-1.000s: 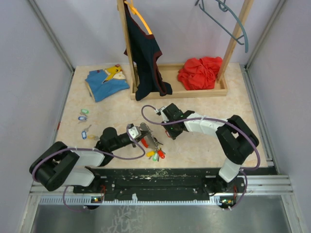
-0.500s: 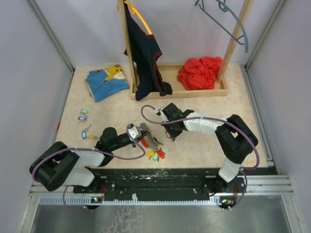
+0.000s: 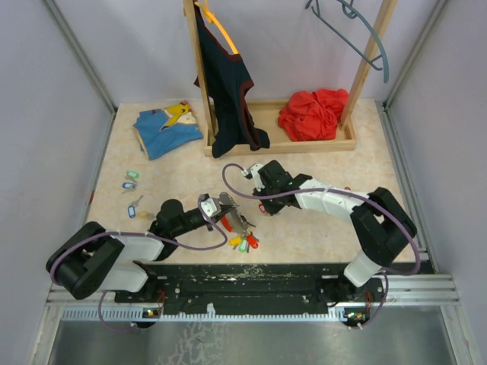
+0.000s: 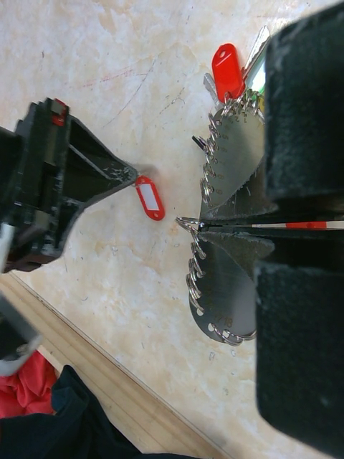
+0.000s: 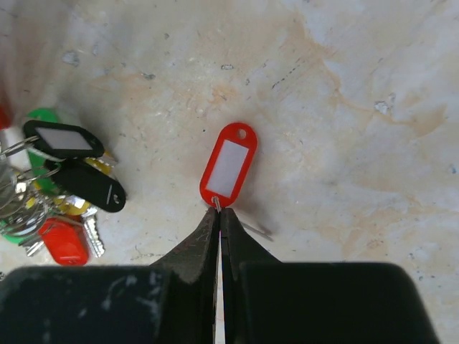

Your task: Put the keys on the keyring

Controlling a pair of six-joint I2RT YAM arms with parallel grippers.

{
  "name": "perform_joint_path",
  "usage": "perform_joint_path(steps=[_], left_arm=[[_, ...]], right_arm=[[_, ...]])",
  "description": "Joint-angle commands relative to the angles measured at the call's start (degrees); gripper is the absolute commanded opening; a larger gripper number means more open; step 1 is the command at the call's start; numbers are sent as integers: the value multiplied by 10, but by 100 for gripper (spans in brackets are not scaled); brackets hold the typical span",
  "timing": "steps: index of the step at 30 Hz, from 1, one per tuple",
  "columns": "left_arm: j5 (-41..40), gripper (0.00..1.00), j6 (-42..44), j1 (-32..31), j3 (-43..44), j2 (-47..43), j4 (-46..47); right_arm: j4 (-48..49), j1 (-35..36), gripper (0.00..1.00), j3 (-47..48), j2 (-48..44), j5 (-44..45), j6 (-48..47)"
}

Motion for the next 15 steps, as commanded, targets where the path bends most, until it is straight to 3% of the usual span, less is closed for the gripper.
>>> perform_joint_path(steps=[1, 15], left_arm=[[4, 0, -14, 3, 5, -13, 31], [103, 0, -67, 62, -20, -50, 85]], right_arm=[[98, -4, 0, -34, -87, -28, -49], [418, -8, 0, -194, -214, -116, -111]])
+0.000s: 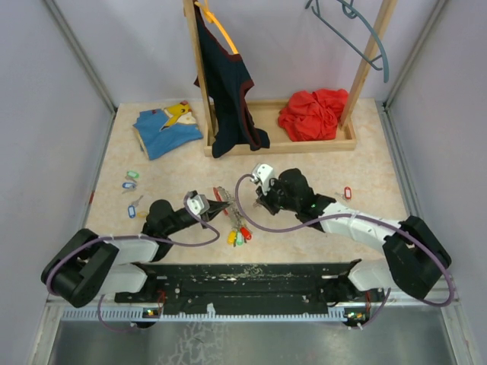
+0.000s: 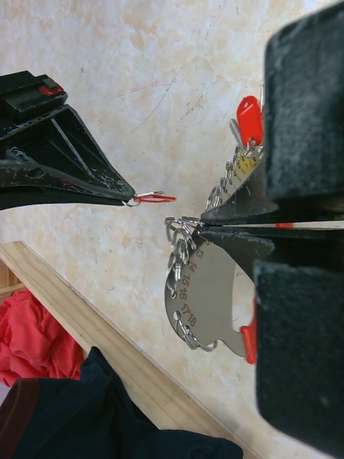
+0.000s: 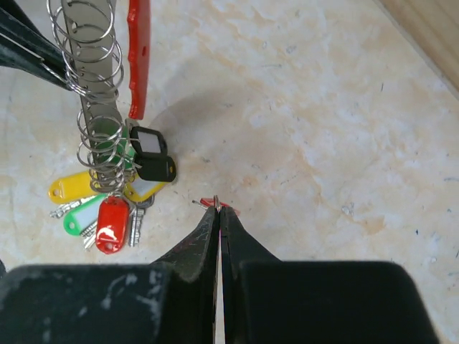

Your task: Put the keys on the keyring

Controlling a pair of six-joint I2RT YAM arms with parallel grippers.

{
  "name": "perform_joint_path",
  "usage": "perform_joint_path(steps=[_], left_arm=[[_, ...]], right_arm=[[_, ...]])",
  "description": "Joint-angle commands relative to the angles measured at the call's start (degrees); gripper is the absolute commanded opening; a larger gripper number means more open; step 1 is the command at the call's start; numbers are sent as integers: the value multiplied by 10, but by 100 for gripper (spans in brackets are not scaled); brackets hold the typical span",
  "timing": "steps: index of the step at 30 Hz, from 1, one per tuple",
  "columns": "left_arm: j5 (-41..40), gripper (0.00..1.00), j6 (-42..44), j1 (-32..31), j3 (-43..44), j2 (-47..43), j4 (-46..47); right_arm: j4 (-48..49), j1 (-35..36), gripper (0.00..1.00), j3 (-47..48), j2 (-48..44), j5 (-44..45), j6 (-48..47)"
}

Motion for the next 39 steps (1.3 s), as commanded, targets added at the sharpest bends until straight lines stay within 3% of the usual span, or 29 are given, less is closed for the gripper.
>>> perform_joint_path(steps=[1, 4, 15, 19, 24, 32, 39], left_arm=[[42, 0, -22, 13, -3, -22, 37], [44, 0, -30, 21, -5, -26, 40], [122, 0, -50, 49, 6, 38, 96], [144, 0, -44, 48, 19, 72, 101], [171, 0, -36, 48, 36, 106, 97], [162, 0, -14, 44, 46, 117, 68], [173, 0, -4, 30, 54, 132, 63]], right_arm=[[184, -7, 0, -35, -28, -32, -11], [259, -16, 0, -69, -44, -64, 2], [378, -17, 0, -136, -54, -241, -85], [407, -6, 0, -141, -25, -234, -105], [345, 26, 0, -118, 3, -195, -158], [301, 34, 0, -100, 18, -184, -146], [413, 36, 0, -137, 26, -177, -133]])
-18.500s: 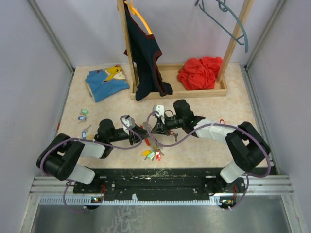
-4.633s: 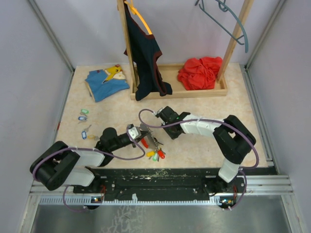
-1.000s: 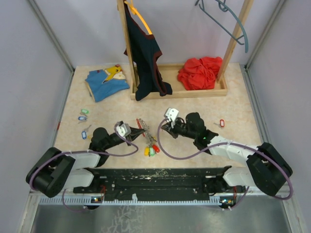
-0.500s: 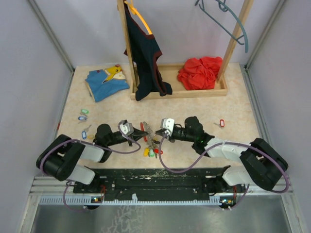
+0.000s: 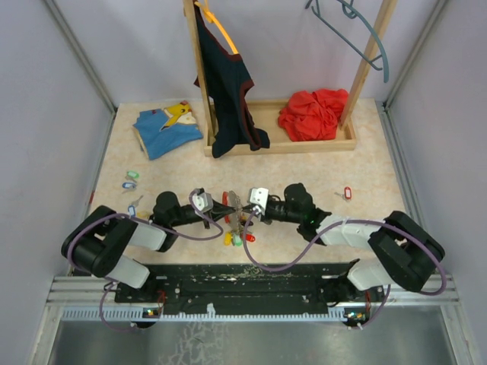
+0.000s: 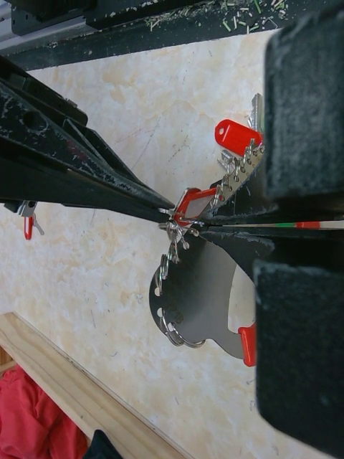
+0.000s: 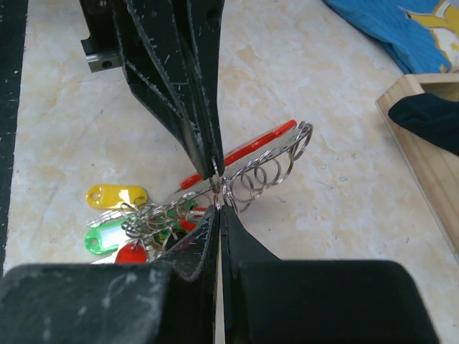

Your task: Put the keys on the keyring

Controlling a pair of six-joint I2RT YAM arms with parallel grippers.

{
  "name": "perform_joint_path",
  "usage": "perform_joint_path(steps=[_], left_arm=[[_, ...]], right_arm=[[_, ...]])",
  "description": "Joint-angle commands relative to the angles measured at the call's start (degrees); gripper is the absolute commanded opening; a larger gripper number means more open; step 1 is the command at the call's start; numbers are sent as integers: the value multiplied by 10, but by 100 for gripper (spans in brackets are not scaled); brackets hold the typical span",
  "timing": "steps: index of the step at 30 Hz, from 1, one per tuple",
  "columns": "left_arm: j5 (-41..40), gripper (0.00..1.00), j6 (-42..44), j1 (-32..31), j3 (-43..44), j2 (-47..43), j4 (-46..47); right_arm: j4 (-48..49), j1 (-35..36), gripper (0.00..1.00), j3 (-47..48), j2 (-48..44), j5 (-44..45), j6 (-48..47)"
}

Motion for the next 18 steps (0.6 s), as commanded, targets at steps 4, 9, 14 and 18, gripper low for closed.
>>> perform_joint_path(steps=[4, 9, 14, 18], left_arm=[[28, 0, 12, -5, 10, 11, 11], [32, 0, 12, -5, 6, 10, 23], [33, 0, 13, -6, 4, 9, 26], [33, 0, 14, -5, 1, 6, 31]], right_arm=[[86, 8, 0, -5, 0, 14, 3], [79, 9, 0, -8, -4, 2, 0], [71, 8, 0, -12, -8, -4, -7], [67, 8, 0, -11, -7, -3, -8]])
